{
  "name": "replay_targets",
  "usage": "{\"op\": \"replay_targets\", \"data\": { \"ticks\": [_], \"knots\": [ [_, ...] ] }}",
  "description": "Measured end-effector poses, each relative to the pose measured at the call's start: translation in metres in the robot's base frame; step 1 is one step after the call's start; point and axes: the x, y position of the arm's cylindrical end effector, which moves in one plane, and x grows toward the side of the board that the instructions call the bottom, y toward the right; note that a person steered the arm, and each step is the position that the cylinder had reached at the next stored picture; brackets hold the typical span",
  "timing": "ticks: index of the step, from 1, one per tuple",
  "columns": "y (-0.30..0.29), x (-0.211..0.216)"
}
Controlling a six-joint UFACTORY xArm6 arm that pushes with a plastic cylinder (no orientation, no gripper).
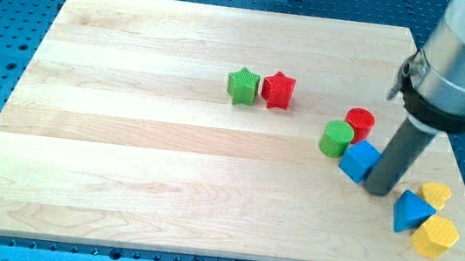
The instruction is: Make a vertical line of yellow blocks and triangle
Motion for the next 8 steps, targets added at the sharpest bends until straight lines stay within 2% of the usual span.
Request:
{"op": "replay_targets", "data": {
  "ticks": [1, 2, 3, 4, 5, 6, 7, 8],
  "knots": [
    [0.001, -0.057],
    [0.058, -0.067],
    [0.147, -0.033],
    [0.144, 0.030],
    [0.097, 0.036],
    [0.061, 0.013],
    [0.066, -0.009],
    [0.137, 0.020]
  ]
}}
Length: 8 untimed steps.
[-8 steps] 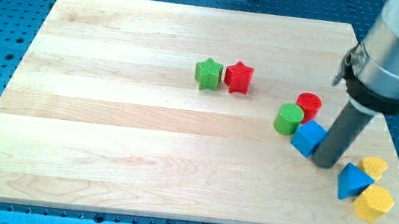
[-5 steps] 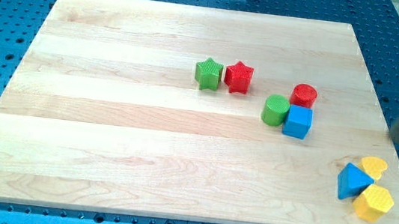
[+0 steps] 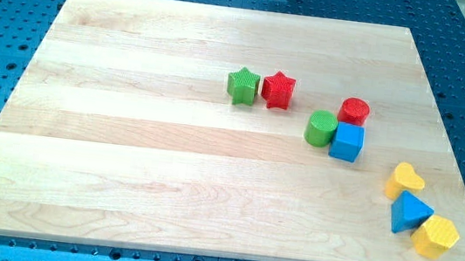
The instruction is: Make a vertical line of yellow blocks and triangle
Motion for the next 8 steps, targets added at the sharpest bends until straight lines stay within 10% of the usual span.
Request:
{"op": "replay_targets", "data": {
  "ticks": [2, 8],
  "knots": [
    [-0.087, 0.085],
    [-0.101, 0.017]
  ]
}}
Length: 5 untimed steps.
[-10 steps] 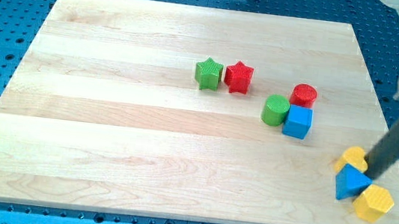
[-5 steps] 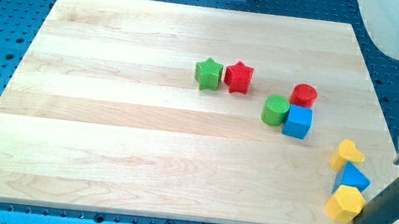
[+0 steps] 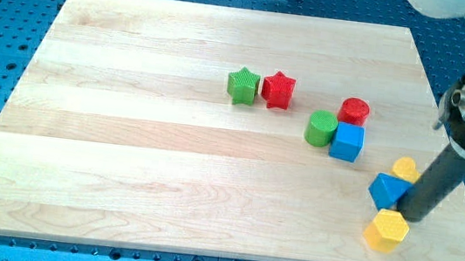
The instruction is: Make a vertical line of yellow blocks and triangle
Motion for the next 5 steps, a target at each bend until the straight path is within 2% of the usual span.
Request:
{"op": "replay_targets", "data": {
  "ticks": [1, 5],
  "knots": [
    [0.034, 0.000],
    [-0.018, -0.079]
  ]
}}
